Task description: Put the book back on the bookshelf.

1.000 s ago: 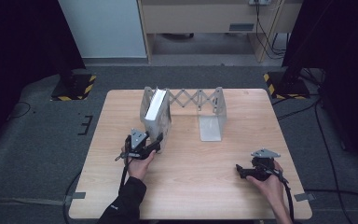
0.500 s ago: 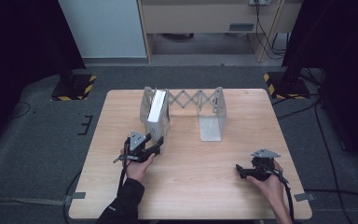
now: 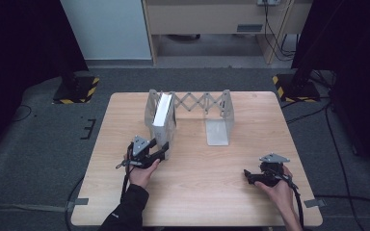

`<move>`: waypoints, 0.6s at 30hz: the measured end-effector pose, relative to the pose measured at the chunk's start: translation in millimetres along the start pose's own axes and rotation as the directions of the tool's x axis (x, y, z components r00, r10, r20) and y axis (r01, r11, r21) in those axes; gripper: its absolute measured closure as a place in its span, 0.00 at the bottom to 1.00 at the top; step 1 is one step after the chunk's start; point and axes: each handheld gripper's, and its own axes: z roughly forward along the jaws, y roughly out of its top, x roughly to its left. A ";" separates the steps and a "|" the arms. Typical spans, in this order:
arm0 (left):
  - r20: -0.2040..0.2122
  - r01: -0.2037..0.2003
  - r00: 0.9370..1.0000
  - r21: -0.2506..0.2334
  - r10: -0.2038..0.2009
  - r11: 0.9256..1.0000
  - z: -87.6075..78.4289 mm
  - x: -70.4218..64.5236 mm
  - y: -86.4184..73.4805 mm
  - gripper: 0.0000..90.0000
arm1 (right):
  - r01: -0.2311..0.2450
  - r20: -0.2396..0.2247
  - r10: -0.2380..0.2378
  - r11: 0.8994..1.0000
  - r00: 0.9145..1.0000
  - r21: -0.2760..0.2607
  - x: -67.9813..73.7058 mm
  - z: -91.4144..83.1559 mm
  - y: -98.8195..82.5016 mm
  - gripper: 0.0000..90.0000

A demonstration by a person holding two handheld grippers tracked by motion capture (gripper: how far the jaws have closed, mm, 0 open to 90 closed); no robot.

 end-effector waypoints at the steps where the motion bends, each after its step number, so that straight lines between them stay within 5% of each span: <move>1: -0.001 0.000 1.000 -0.001 0.000 1.000 1.6 -0.7 0.3 0.50 | 0.000 0.000 0.000 1.000 1.000 0.000 0.0 0.0 0.0 0.07; 11: -0.050 -0.015 0.999 -0.025 0.014 1.000 19.4 -5.3 3.2 0.49 | 0.000 0.000 0.000 1.000 1.000 0.000 0.0 0.0 0.0 0.07; 15: -0.033 -0.028 0.999 -0.023 0.028 0.999 19.2 -3.0 2.3 0.49 | 0.001 0.000 -0.001 1.000 1.000 -0.001 0.0 0.1 0.0 0.07; 18: 0.008 -0.045 0.999 0.026 0.045 0.999 14.4 -1.0 1.3 0.45 | 0.000 0.000 0.000 1.000 1.000 0.000 0.0 0.0 0.0 0.07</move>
